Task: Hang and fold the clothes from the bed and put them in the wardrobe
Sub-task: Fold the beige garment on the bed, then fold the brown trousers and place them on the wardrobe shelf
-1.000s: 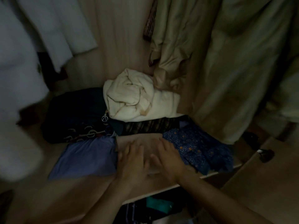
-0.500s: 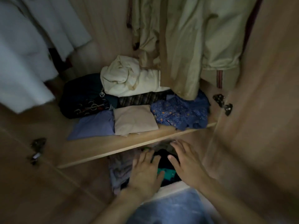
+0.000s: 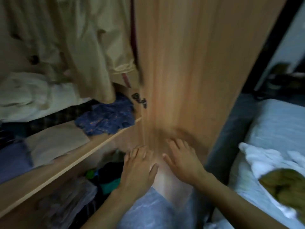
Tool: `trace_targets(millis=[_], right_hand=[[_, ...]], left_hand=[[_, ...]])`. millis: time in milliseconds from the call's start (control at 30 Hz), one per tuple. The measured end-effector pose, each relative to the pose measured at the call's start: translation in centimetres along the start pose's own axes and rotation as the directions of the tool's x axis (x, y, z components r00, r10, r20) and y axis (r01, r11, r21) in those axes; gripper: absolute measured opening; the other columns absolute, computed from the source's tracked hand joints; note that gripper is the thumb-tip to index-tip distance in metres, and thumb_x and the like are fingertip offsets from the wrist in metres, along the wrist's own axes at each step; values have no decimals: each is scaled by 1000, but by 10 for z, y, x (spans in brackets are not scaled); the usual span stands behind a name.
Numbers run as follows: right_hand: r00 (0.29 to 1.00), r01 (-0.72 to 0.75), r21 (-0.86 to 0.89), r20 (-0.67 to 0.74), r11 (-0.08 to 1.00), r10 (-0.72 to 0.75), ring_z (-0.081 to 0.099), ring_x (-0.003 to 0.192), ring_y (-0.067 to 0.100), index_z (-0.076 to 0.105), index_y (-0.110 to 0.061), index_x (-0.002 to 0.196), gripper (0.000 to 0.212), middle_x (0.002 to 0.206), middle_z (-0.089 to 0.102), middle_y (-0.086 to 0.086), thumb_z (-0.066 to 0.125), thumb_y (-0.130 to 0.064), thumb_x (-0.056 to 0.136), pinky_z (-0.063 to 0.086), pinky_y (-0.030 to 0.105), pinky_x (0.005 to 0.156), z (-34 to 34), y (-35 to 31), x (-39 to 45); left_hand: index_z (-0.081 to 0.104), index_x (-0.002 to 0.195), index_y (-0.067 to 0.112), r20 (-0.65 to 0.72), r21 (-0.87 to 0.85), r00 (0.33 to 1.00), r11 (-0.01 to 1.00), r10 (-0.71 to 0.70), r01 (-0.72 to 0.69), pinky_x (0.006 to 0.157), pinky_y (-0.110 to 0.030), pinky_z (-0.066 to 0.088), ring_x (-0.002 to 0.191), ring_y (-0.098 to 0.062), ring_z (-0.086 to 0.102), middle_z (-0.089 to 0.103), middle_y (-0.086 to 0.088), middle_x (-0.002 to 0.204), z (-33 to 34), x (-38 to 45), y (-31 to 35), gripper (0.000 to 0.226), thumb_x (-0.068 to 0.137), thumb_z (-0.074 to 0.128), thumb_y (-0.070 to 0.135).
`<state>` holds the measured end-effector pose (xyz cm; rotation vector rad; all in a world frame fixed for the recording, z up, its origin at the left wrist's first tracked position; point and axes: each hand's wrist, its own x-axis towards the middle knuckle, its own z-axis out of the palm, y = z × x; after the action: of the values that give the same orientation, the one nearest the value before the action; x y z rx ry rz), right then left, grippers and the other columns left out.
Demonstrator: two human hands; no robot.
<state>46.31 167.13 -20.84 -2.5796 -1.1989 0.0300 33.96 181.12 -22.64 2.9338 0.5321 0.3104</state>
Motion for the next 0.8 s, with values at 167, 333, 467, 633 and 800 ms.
trace_targets(millis=[167,333,467,633,800], right_hand=[[977,-213,-50,-22,976,212,43,132,28,31,-31,143,71,148,40,1,17,-66,83,38,45,107,-14,39,-63],[910,-414,-101,-55,905,410,46,130,30,42,-26,143,68,144,47,5,28,-63,88,43,48,103,-27,86,-162],[807,-590,-91,-96,802,583,40,137,23,40,-34,143,64,149,44,-4,21,-66,91,39,47,106,-34,119,-245],[693,-715,-10,-145,699,706,37,138,23,39,-34,146,69,150,42,-3,17,-68,90,36,47,107,-43,158,-335],[666,-726,64,-182,684,724,32,141,18,35,-34,148,73,153,37,-4,13,-70,89,30,42,112,-45,202,-406]], left_hand=[[64,120,19,-33,-188,975,957,219,-222,95,-51,50,117,-29,59,63,-6,128,24,4,52,51,89,37,51],[40,144,28,188,-236,894,902,408,-362,113,-44,30,140,-23,35,39,-3,152,45,-25,130,62,95,21,61],[10,156,30,387,-129,768,855,509,-502,120,-49,13,151,-26,10,9,-2,165,50,-51,190,65,100,21,61],[6,157,30,454,-67,689,793,565,-605,121,-53,6,152,-26,2,4,1,166,42,-78,253,65,101,22,59],[11,156,32,447,-40,690,783,570,-621,122,-52,7,152,-22,7,9,3,165,57,-104,323,63,100,21,61]])
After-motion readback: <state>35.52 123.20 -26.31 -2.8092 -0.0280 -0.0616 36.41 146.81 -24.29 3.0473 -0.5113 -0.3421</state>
